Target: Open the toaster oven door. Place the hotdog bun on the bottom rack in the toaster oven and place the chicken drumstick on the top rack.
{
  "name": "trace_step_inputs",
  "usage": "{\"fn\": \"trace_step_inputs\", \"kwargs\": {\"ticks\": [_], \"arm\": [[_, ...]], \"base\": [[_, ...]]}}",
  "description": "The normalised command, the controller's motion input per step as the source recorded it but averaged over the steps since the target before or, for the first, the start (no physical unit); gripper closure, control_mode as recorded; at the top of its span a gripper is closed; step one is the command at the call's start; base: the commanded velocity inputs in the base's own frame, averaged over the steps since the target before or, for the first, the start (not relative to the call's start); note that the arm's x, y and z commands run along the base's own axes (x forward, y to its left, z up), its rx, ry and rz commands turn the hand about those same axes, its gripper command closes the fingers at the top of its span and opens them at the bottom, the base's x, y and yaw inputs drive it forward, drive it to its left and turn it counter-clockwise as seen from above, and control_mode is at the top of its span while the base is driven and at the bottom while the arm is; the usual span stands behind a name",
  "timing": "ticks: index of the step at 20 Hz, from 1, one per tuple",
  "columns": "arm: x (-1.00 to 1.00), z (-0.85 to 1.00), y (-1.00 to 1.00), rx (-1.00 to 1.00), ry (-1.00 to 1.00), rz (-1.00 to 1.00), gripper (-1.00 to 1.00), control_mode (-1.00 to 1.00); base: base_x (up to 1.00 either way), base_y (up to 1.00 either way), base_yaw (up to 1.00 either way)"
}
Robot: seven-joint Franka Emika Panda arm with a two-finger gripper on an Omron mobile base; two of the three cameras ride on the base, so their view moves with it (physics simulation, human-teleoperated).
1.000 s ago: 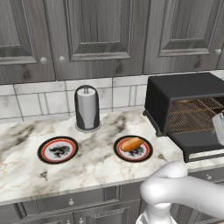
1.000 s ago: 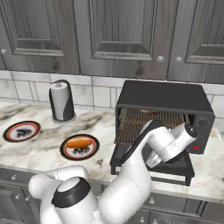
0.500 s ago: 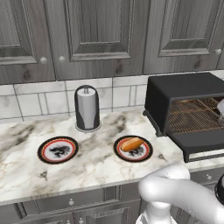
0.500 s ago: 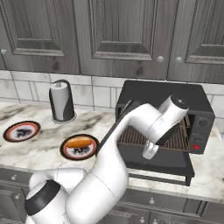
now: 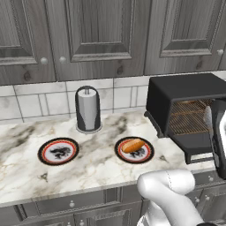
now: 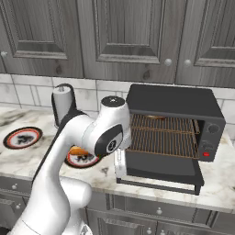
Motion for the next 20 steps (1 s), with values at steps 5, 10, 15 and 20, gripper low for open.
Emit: {"fn": "trace_step_inputs", "kwargs": {"ticks": [5,10,15,20], "arm": [[-0.03,0.53,1.00,-0.29,0.19,0.13,-1.00,-1.00],[0.26,0.53,1.00,-0.06,0.47,0.11,-1.00,-1.00],[0.42,0.04,0.98,0.00,0.50,0.03,-1.00,-1.00],[0.73,-0.55,0.66,0.06,0.34,0.00,-1.00,-1.00]], "base": [[0.00,0.00,0.00],[0.00,0.00,0.00],[0.00,0.00,0.00],[0.00,0.00,0.00]]}}
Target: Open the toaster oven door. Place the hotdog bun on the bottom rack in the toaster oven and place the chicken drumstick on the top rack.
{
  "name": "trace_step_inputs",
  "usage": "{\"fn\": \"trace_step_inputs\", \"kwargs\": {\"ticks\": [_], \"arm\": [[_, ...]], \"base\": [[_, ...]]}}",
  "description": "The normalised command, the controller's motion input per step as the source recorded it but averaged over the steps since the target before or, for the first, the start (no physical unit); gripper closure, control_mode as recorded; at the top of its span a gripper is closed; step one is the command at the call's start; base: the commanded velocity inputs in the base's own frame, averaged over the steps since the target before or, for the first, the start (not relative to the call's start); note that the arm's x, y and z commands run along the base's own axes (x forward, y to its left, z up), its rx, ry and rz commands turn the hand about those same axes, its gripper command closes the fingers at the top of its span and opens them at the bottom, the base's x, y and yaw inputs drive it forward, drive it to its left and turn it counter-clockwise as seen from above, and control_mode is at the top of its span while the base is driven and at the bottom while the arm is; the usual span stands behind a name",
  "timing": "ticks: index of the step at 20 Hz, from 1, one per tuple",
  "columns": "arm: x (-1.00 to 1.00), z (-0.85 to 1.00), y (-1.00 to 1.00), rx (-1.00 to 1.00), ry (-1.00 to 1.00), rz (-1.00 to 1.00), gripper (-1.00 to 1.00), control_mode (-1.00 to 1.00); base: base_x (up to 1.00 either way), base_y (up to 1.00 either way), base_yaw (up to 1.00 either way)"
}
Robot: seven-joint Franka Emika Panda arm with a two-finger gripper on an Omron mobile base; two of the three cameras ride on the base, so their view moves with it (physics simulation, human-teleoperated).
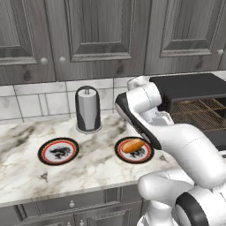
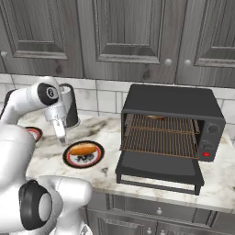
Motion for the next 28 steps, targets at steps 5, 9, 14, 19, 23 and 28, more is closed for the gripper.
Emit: {"fn": "trace_step_inputs", "kwargs": {"ticks": [5,9,14,19,23,28], "arm": [[0.74,-0.97,0.09,0.13,0.21,0.00,-1.00,-1.00],[0.49,-0.38,0.00,0.24,-0.02,0.00,-1.00,-1.00],[0.13,-0.26,0.02,0.27,-0.22,0.00,-1.00,-1.00],[0.05,-0.46,0.02,0.26,-0.32,0.00,-1.00,-1.00],[0.20,-0.19,0.03,0.21,-0.27,0.00,-1.00,-1.00],[0.14,-0.31,0.05,0.13,-0.19,0.00,-1.00,-1.00]], "base": [[0.00,0.00,0.00],[0.00,0.00,0.00],[0.00,0.00,0.00],[0.00,0.00,0.00],[0.00,0.00,0.00],[0.00,0.00,0.00]]}}
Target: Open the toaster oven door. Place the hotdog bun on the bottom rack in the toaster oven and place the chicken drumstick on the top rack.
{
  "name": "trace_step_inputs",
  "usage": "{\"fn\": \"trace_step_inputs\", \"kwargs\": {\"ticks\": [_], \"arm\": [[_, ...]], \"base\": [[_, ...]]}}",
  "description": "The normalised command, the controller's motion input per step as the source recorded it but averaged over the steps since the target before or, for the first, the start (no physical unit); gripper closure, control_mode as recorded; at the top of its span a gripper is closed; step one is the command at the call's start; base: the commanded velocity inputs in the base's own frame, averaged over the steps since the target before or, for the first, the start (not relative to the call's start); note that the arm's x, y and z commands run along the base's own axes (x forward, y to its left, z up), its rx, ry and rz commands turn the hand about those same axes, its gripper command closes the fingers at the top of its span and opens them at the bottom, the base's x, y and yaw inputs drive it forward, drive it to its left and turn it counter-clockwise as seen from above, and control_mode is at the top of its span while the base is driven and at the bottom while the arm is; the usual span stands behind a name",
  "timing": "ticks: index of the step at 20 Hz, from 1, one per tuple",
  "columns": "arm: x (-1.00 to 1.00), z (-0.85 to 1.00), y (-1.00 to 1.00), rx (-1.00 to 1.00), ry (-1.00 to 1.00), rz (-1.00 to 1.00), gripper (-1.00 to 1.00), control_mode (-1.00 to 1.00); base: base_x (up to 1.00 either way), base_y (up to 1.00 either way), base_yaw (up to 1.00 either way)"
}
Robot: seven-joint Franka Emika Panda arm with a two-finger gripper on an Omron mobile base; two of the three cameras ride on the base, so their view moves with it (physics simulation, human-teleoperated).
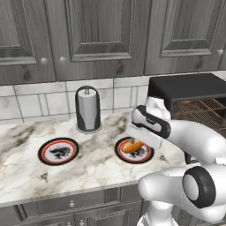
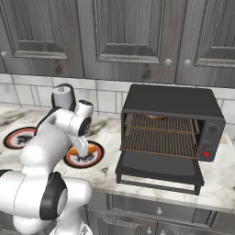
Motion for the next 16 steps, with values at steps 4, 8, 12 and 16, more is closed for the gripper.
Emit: {"fn": "trace_step_inputs", "kwargs": {"ticks": [4,8,12,16], "arm": [[0.23,-0.20,0.02,0.08,-0.13,-0.02,-1.00,-1.00],[0.31,-0.19,0.00,0.06,-0.11,-0.03,-1.00,-1.00],[0.38,-0.18,0.05,0.04,-0.08,-0.06,-1.00,-1.00],[0.28,-0.23,0.00,0.04,-0.06,-0.07,-1.00,-1.00]], "base": [[0.00,0.00,0.00],[0.00,0.00,0.00],[0.00,0.00,0.00],[0.00,0.00,0.00]]}}
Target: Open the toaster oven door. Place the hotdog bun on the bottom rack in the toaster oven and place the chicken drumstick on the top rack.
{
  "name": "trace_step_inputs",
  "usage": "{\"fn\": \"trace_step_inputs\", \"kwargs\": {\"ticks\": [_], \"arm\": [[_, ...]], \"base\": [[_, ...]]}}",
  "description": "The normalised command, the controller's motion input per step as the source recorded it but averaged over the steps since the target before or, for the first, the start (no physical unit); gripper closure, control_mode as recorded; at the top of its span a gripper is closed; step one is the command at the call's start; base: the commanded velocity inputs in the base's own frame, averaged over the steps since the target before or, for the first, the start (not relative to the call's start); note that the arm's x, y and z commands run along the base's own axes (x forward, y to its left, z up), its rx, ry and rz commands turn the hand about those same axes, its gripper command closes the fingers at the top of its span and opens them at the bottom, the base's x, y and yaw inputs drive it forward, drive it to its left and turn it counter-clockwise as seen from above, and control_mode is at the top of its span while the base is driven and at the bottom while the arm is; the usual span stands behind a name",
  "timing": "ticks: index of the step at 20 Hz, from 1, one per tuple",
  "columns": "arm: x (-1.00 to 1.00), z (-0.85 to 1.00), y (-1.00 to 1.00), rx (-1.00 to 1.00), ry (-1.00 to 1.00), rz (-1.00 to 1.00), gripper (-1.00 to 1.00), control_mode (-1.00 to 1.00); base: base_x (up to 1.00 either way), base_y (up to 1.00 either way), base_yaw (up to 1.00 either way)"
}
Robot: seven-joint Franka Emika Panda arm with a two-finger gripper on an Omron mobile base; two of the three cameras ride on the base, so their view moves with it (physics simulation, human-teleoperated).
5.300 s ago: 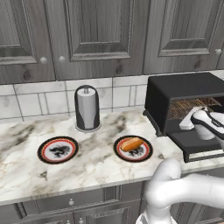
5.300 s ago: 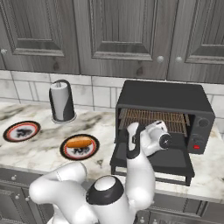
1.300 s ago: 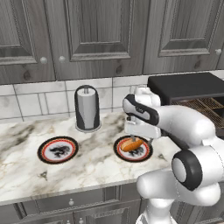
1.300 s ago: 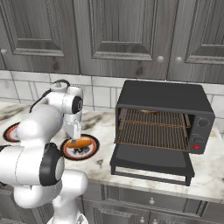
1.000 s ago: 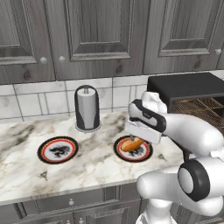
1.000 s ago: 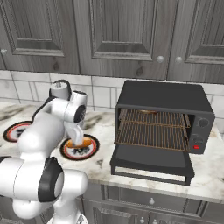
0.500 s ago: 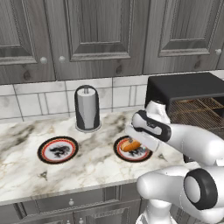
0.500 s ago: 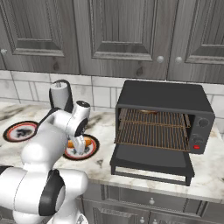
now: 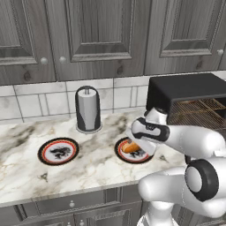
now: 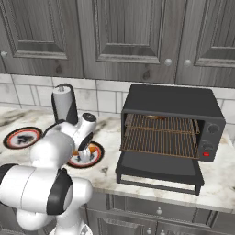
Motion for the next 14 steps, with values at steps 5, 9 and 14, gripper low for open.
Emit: {"fn": "trace_step_inputs", "kwargs": {"ticks": [5,9,14], "arm": [[0.21,-0.23,0.00,0.02,-0.03,-0.06,-1.00,-1.00],[0.27,-0.16,0.00,0.01,0.00,-0.06,-1.00,-1.00],[0.22,-0.03,0.00,0.02,0.00,-0.05,-1.00,-1.00]], "base": [[0.00,0.00,0.00],[0.00,0.00,0.00],[0.00,0.00,0.00]]}}
